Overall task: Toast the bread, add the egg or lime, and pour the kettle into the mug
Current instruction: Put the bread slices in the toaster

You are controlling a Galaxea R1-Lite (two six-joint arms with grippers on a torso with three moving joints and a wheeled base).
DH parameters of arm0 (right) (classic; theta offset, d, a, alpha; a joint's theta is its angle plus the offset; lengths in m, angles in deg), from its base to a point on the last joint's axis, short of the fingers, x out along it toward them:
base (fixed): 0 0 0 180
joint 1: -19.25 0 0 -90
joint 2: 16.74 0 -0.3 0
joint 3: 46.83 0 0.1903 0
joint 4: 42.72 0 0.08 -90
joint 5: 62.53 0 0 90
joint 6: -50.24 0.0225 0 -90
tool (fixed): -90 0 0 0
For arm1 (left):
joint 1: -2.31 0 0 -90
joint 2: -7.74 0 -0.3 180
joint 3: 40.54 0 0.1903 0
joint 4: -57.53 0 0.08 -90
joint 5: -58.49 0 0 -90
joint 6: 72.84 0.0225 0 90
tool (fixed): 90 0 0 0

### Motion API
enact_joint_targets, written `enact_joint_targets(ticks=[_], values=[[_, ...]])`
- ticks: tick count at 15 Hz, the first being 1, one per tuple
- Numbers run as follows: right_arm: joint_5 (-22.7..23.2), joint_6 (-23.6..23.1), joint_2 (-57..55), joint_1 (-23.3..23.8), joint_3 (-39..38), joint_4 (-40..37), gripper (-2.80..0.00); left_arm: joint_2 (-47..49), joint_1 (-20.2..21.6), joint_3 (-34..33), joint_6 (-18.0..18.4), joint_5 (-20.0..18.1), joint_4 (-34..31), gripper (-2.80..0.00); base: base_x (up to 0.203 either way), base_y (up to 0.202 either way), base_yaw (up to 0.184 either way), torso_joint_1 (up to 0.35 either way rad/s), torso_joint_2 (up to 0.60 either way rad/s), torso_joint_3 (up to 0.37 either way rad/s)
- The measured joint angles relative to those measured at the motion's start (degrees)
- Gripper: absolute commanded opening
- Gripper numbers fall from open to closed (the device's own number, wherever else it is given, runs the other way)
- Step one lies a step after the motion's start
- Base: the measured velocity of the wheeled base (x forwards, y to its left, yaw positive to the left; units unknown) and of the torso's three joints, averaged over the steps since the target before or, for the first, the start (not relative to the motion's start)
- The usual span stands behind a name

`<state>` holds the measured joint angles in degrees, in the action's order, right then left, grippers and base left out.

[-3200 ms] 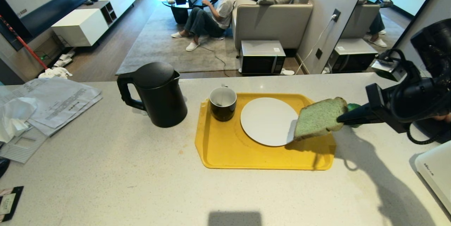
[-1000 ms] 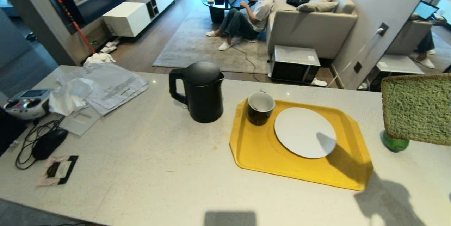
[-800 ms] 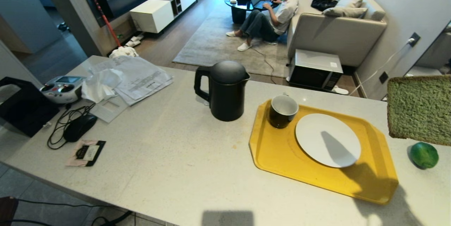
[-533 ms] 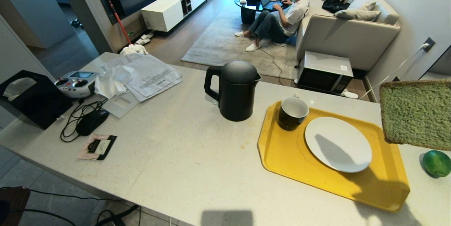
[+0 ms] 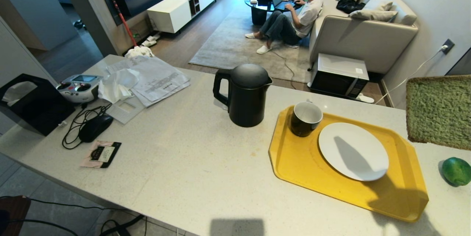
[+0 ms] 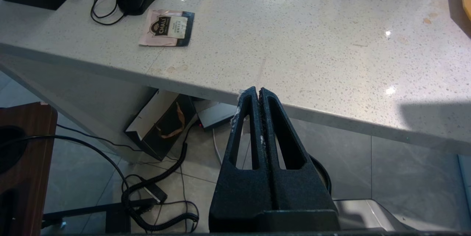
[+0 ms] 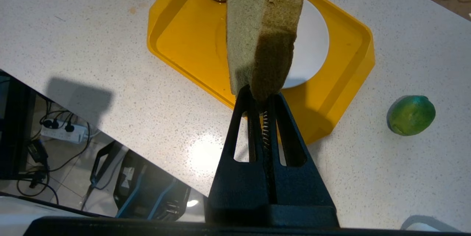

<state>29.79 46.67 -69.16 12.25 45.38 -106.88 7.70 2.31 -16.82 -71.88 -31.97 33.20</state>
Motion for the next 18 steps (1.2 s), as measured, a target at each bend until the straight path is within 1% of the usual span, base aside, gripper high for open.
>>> enact_joint_targets(ticks=[3, 14, 16, 18], values=[[0.12, 0.02, 0.37, -0.02, 0.37, 0.20, -2.80, 0.00, 0.00, 0.00, -0.02, 0.05, -0.05, -2.80, -0.002, -0.001, -0.060, 0.002, 0.00, 0.001], [0.01, -0.12, 1.56, 0.00, 0.35, 0.09, -2.80, 0.00, 0.00, 0.00, 0.02, 0.00, 0.02, -2.80, 0.000, 0.010, -0.174, 0.002, 0.00, 0.002], [0.02, -0.15, 1.87, 0.00, 0.26, 0.05, -2.80, 0.00, 0.00, 0.00, 0.00, 0.00, 0.01, -2.80, -0.001, 0.005, -0.095, 0.002, 0.00, 0.004], [0.02, -0.37, 2.27, 0.00, 0.29, 0.09, -2.80, 0.00, 0.00, 0.00, 0.01, 0.05, 0.00, -2.80, 0.000, 0.000, 0.000, 0.000, 0.00, 0.000]])
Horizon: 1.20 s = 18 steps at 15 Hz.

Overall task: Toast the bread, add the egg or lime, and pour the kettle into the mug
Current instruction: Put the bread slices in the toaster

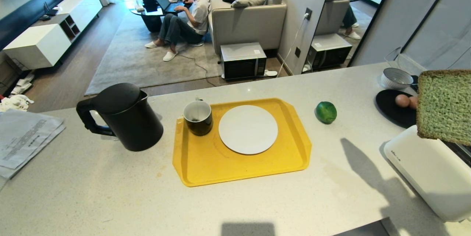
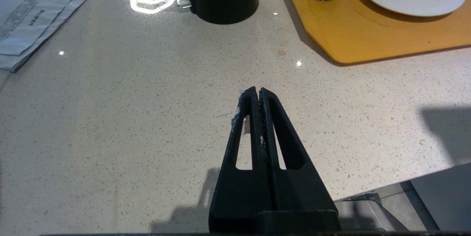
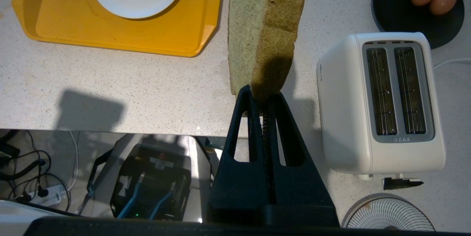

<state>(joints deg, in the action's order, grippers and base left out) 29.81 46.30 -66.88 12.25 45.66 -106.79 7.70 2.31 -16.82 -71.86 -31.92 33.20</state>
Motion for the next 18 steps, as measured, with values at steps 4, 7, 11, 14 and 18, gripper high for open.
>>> enact_joint_targets(ticks=[4, 7, 11, 14, 18], values=[[-2.42, -0.13, 0.17, 0.00, 0.63, 0.07, -2.80, 0.00, 0.00, 0.00, -0.01, -0.02, 0.02, -2.80, 0.000, 0.000, 0.000, 0.084, -0.15, -0.076], [-2.91, -0.08, 0.28, 0.00, 0.63, 0.08, -2.80, 0.00, 0.00, 0.00, -0.04, -0.01, 0.02, -2.80, 0.000, 0.000, 0.000, 0.077, -0.14, -0.068], [-3.79, 0.12, 0.61, -0.02, 0.44, -0.02, -2.80, 0.00, 0.00, 0.00, -0.01, 0.00, -0.02, -2.80, 0.000, 0.000, 0.000, 0.039, -0.07, -0.028], [-3.83, 0.15, 0.94, -0.02, 0.06, 0.05, -2.80, 0.00, 0.00, 0.00, -0.04, -0.02, 0.00, -2.80, 0.000, 0.000, 0.000, 0.000, 0.00, 0.000], [-3.69, 0.21, 1.02, 0.00, 0.22, 1.84, -2.80, 0.00, -0.04, 0.00, -0.01, 0.00, -0.02, -2.80, 0.000, -0.007, -0.031, 0.002, 0.00, 0.000]])
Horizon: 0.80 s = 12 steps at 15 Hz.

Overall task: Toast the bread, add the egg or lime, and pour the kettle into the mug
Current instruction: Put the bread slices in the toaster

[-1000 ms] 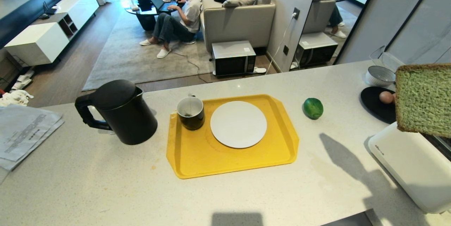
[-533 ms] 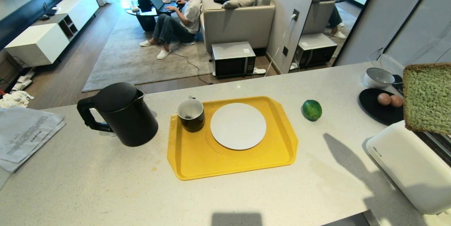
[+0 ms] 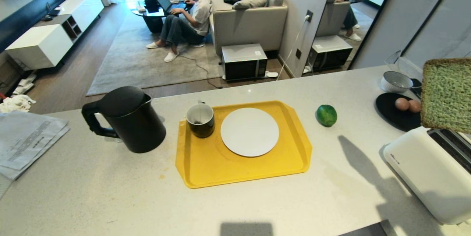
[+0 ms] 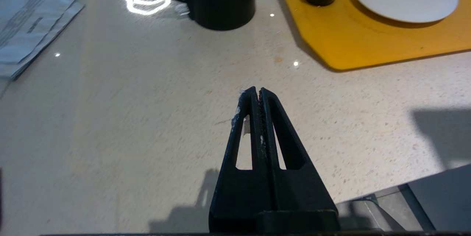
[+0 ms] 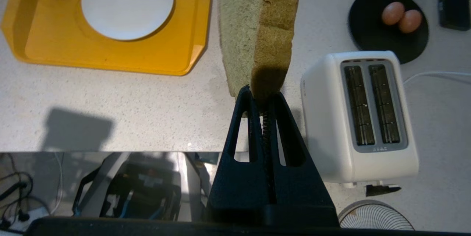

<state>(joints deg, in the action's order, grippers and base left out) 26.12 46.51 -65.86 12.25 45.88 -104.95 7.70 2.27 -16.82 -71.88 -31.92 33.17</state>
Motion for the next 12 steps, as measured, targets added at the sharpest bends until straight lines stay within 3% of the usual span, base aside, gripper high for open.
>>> enact_joint_targets(ticks=[5, 12], values=[[-0.10, -0.28, 0.02, 0.00, -0.82, 0.11, -2.80, 0.00, 0.04, 0.00, 0.00, -0.05, 0.03, -2.80, 0.000, 0.007, -0.150, 0.003, 0.00, 0.001], [-0.27, -0.63, -0.17, -0.02, -1.78, 0.16, -2.80, 0.00, 0.04, 0.00, -0.01, -0.03, 0.05, -2.80, 0.000, 0.000, 0.000, 0.000, 0.00, 0.000]])
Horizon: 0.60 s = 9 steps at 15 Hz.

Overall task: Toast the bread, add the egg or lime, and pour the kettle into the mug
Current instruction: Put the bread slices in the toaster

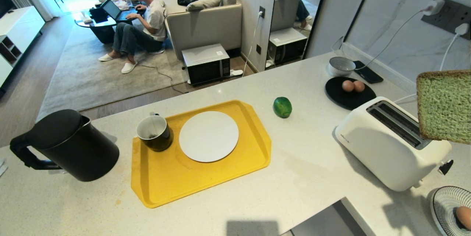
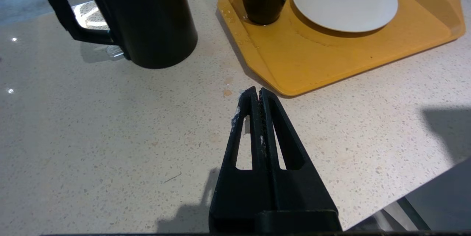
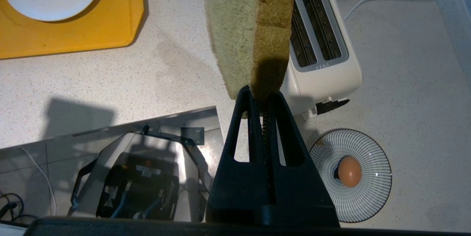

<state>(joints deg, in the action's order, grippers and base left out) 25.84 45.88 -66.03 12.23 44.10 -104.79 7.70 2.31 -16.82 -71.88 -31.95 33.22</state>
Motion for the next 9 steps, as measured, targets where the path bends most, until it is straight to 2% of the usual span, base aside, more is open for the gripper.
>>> enact_joint_targets(ticks=[5, 9], values=[[-0.20, -0.39, -0.17, 0.02, -0.01, 0.09, -2.80, 0.00, 0.00, 0.00, 0.01, 0.01, -0.02, -2.80, 0.000, 0.000, 0.000, 0.000, 0.00, 0.000], [-3.09, -3.54, -1.41, 1.19, -0.23, 0.01, -2.80, 0.00, 0.00, 0.00, 0.03, 0.03, -0.02, -2.80, 0.000, 0.000, 0.000, 0.000, 0.00, 0.000]])
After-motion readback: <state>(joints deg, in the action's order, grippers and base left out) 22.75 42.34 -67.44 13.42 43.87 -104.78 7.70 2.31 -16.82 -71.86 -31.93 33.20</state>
